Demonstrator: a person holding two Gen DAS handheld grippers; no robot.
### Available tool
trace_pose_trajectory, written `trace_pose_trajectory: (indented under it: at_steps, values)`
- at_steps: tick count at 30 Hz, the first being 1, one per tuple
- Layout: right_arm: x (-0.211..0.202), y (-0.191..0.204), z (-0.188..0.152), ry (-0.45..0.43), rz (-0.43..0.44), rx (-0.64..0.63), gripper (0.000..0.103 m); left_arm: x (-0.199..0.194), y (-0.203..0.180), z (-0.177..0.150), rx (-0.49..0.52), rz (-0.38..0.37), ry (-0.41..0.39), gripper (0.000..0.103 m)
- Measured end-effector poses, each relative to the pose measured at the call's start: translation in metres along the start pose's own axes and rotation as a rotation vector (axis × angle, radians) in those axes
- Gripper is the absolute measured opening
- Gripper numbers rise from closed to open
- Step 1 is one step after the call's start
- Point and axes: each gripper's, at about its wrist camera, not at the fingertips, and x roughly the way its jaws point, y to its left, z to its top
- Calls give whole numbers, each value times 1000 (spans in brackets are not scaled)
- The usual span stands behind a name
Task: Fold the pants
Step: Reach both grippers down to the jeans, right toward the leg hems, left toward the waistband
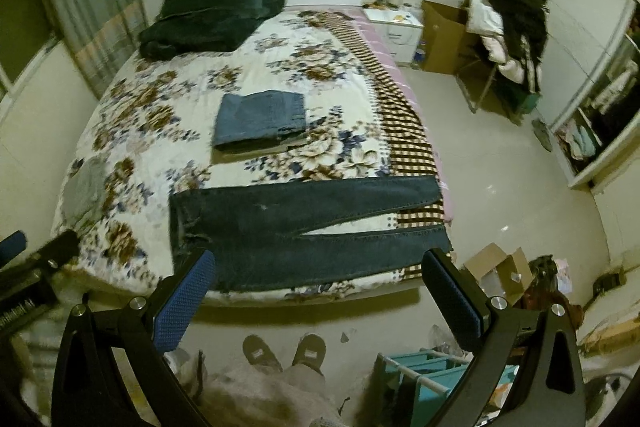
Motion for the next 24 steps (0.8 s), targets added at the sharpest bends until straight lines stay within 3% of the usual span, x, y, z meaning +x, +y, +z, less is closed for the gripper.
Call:
trace_pose_trajectory:
  at_steps: [5, 11, 19, 24]
  values:
    - [52, -12, 20, 5, -66, 105, 103, 57, 18, 32, -45, 60, -18, 103]
    - [170, -53, 50, 133, -66, 247, 103, 161, 32, 69, -161, 130, 144, 103]
    - [401, -130, 100, 366, -34, 466, 103, 327, 42, 100, -428, 207, 398, 103]
    - [553, -175, 124, 478, -31, 583, 103, 434, 46, 103, -605, 236, 527, 103]
